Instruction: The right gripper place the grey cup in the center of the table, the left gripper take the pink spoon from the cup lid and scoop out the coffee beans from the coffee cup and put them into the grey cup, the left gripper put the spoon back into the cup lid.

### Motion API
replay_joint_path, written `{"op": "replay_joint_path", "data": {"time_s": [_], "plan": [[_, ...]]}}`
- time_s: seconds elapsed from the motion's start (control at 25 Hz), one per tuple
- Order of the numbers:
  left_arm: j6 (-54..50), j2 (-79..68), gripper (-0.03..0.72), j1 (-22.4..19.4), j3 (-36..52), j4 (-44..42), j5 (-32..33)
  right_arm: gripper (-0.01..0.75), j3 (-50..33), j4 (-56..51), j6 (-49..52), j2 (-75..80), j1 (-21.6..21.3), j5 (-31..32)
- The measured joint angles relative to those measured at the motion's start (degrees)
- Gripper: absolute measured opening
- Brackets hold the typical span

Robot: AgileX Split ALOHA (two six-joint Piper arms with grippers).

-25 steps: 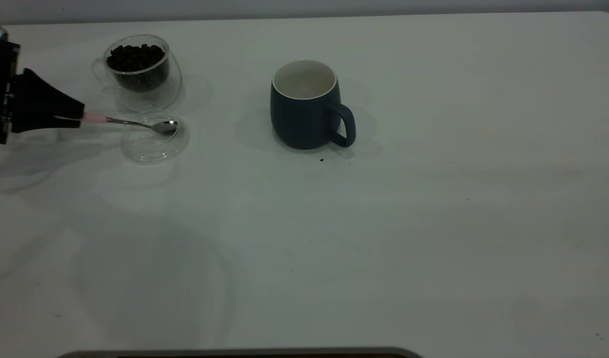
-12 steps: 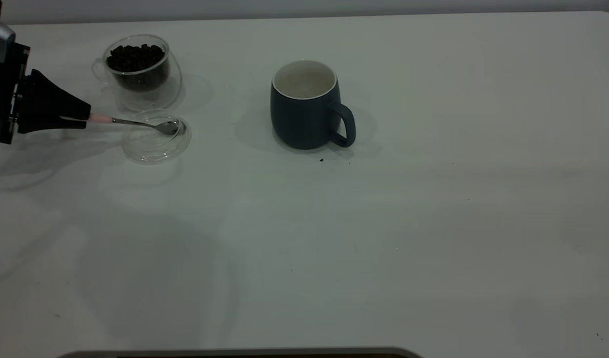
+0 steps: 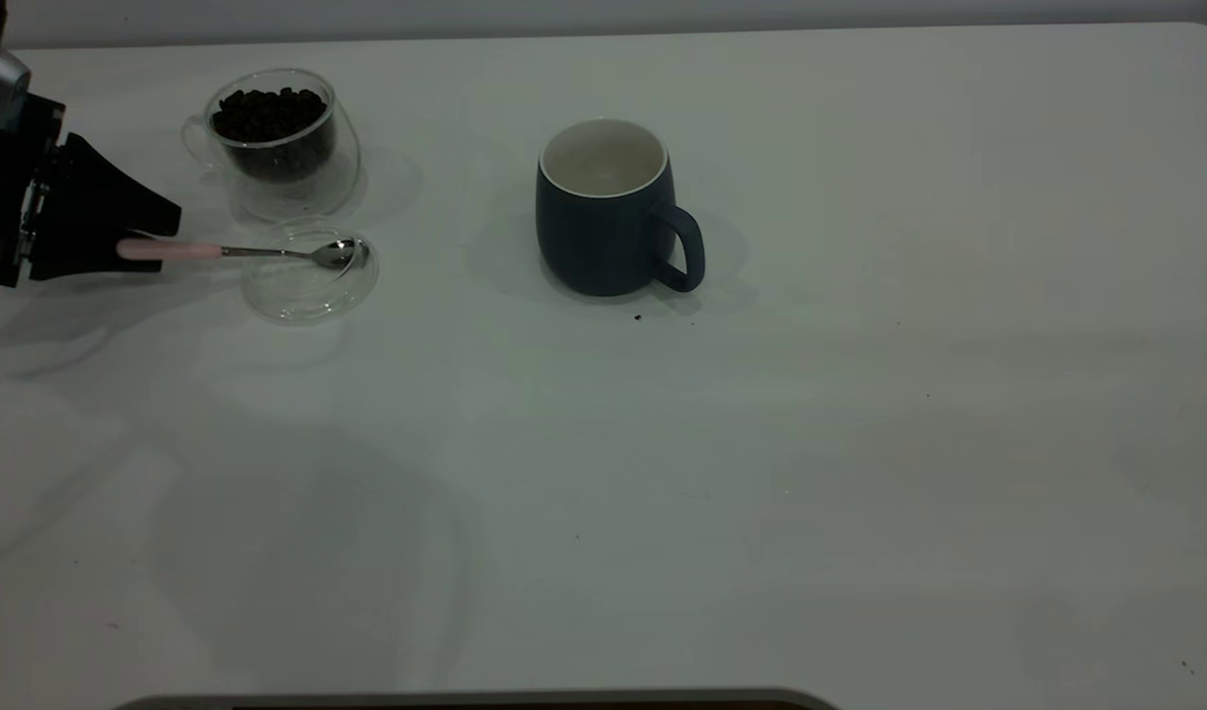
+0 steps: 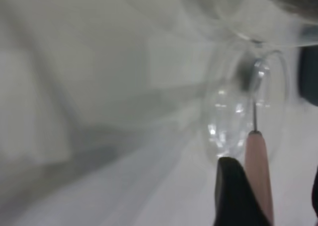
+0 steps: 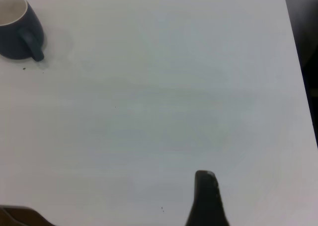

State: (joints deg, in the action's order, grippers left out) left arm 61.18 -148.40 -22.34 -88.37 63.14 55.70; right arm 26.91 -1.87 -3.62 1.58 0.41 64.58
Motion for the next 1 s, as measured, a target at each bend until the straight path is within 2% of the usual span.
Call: {"op": "replay_joint_path", "data": {"time_s": [0.16,0.28,0.48,0.68,0.84,1.0], "plan": [[-0.18,-0.07,0.480,0.00,-0.83,-4.44,-1.45,0.591,0.00,0.00,0.00,0.00,0.00,0.00],[-3.32,-0.18,0.480,0.00,-4.96,-10.61,1.33,0.591,0.00,0.00,0.00,0.00,0.00,0.00],[-16.17,-0.24,0.480,0.00,-20.28,-23.00,10.45,0.591,0.00,0.00,0.00,0.00,0.00,0.00],[-33.15,1.23,0.480,0.00,-34.96,-33.28,11.33,0.591,0.00,0.00,0.00,0.00,0.00,0.00],[-37.87,8.00,0.480,0.70,-37.57,-37.12,11.33,0.591,0.00,0.00,0.00,0.00,0.00,0.00],[-40.75,16.26,0.481,3.21,-37.56,-38.75,11.33,0.591,0.00,0.00,0.00,0.00,0.00,0.00]]}}
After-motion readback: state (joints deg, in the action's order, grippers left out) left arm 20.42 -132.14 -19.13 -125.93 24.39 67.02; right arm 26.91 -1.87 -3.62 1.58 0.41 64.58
